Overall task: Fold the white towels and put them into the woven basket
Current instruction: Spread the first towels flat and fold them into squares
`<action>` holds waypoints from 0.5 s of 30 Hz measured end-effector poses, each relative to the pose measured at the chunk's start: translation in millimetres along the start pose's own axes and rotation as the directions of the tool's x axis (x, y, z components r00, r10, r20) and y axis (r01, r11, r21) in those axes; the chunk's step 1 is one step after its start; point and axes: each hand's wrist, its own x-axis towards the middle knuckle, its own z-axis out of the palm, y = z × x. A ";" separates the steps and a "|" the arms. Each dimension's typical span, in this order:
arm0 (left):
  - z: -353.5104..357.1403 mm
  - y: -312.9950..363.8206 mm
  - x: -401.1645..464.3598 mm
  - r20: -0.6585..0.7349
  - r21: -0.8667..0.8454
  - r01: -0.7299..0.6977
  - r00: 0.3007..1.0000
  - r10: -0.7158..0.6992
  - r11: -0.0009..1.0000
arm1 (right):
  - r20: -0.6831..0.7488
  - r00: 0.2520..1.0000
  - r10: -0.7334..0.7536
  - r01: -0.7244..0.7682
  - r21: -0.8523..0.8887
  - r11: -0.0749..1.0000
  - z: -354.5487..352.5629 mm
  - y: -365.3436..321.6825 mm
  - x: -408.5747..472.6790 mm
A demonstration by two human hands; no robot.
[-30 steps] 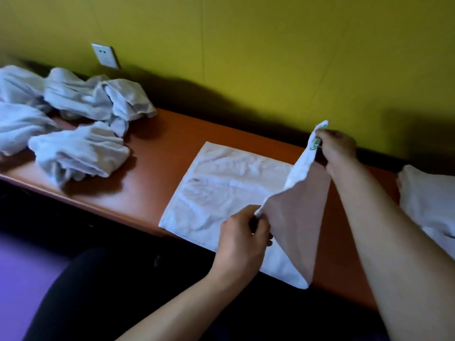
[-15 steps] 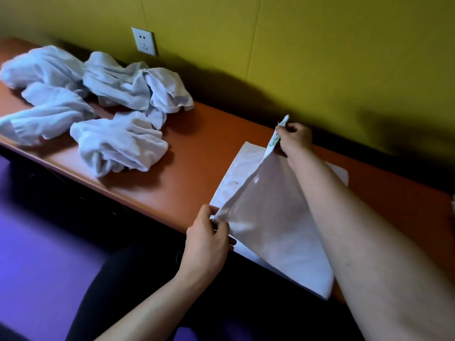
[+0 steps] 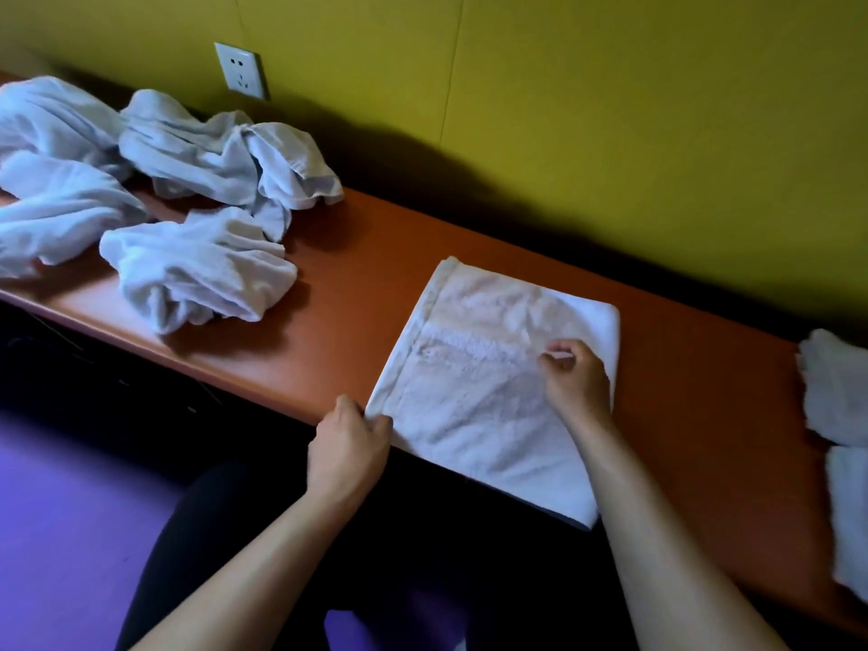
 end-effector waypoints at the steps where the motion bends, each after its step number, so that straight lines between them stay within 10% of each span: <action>1: 0.5 0.8 -1.1 -0.040 0.020 -0.057 0.997 0.058 0.998 | -0.042 0.999 0.018 -0.019 -0.014 1.000 -10.2 13.7 -11.9; 8: 9.0 11.7 7.0 -0.002 0.075 -0.049 0.999 0.049 0.996 | -0.196 0.938 0.287 -0.333 -0.274 0.902 -41.5 85.2 -84.4; 15: 5.1 12.0 -1.3 0.050 -0.002 -0.098 0.994 0.098 0.995 | -0.048 0.959 0.279 -0.283 -0.227 0.932 -47.3 93.1 -118.9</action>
